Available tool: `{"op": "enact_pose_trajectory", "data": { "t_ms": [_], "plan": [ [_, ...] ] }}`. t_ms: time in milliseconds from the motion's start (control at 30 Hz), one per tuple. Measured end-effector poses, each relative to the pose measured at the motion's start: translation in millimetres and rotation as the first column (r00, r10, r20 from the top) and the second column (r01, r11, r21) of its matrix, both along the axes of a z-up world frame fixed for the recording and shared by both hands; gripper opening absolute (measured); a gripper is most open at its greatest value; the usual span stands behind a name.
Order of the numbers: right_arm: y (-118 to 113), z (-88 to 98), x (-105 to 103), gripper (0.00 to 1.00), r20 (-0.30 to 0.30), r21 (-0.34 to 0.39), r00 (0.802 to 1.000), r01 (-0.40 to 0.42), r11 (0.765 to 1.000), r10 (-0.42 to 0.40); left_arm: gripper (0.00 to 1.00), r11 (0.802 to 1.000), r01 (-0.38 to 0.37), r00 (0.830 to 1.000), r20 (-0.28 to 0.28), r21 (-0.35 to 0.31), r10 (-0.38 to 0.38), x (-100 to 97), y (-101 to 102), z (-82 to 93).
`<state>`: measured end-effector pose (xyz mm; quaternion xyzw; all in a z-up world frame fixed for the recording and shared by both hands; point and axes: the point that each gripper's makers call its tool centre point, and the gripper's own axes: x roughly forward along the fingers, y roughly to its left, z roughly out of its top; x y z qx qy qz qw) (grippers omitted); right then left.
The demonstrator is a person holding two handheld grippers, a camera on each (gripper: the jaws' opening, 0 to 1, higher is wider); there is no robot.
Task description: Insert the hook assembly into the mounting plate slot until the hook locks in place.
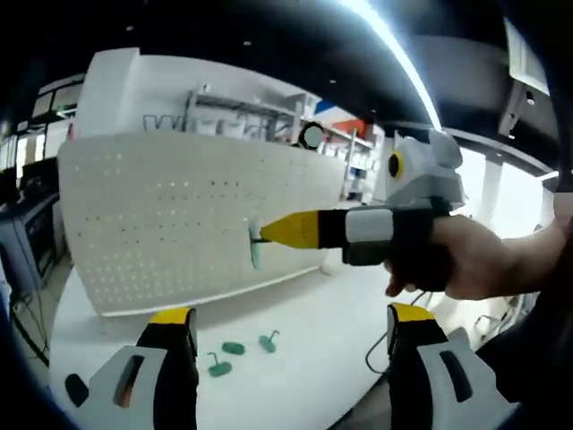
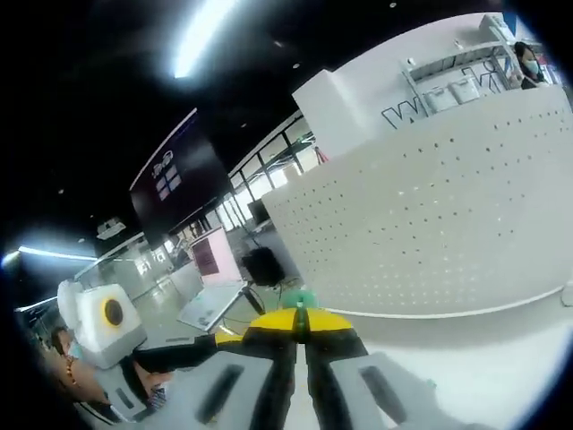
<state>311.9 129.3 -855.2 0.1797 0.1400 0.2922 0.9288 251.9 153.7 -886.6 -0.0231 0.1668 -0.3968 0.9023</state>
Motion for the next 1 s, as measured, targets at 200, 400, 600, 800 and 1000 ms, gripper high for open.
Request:
{"op": "enact_pose_trajectory", "data": {
  "t_ms": [200,400,600,800,1000],
  "plan": [
    [-9.6,1.5,15.7,0.00,0.035,-0.034,0.998,0.046,0.998,-0.045,1.00,1.000,0.004,1.000,0.027,-0.011,-0.003,-2.6,0.3,2.6],
    [-26.2,8.1,36.1,0.00,0.069,-0.038,0.991,0.118,0.992,-0.116,1.00,1.000,-0.010,1.000,0.027,-0.012,0.010,-2.3,5.4,2.1],
    [-44.8,16.6,60.3,0.00,0.119,-0.053,0.975,0.193,0.980,-0.186,1.00,1.000,-0.008,1.000,0.007,-0.004,0.008,-3.1,8.5,-2.1],
    [-58.1,21.6,81.7,0.00,0.146,-0.066,0.962,0.243,0.968,-0.231,1.00,1.000,-0.014,1.000,-0.002,0.003,0.014,-3.6,12.4,-6.5],
    [-83.6,30.0,103.4,0.00,0.211,-0.090,0.923,0.347,0.933,-0.323,1.00,1.000,-0.023,1.000,-0.018,0.005,0.023,-2.9,17.3,-8.8]
  ]
}}
